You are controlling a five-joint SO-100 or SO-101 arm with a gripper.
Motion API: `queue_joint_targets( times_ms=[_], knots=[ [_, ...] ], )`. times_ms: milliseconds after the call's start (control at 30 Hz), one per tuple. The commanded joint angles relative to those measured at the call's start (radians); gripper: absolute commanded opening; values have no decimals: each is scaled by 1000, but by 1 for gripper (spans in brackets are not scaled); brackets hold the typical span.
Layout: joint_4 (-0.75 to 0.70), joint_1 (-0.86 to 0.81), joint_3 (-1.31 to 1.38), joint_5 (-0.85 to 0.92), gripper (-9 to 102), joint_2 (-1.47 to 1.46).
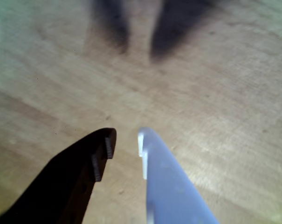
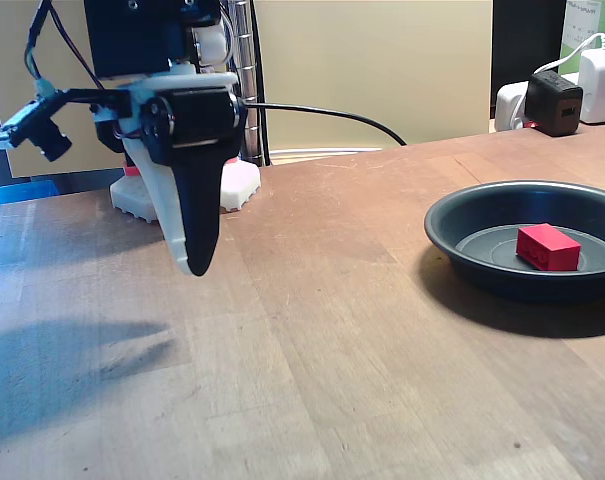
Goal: Grasp a lego block and put it in the bin.
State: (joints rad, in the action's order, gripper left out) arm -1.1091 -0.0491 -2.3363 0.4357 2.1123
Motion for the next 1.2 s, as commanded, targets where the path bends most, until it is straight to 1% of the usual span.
queue_joint_targets(
  times_ms=[0, 267, 567, 700, 933, 1033, 1167],
  knots=[
    [34, -6, -28, 2, 0, 58],
    [41, -8, -215, 2, 0, 290],
    [41, -15, -341, -6, 0, 440],
    [41, 0, -400, -143, 0, 503],
    [41, 48, -474, -285, 0, 577],
    [41, 48, -502, -318, 0, 600],
    [60, 46, -560, -316, 0, 635]
  ],
)
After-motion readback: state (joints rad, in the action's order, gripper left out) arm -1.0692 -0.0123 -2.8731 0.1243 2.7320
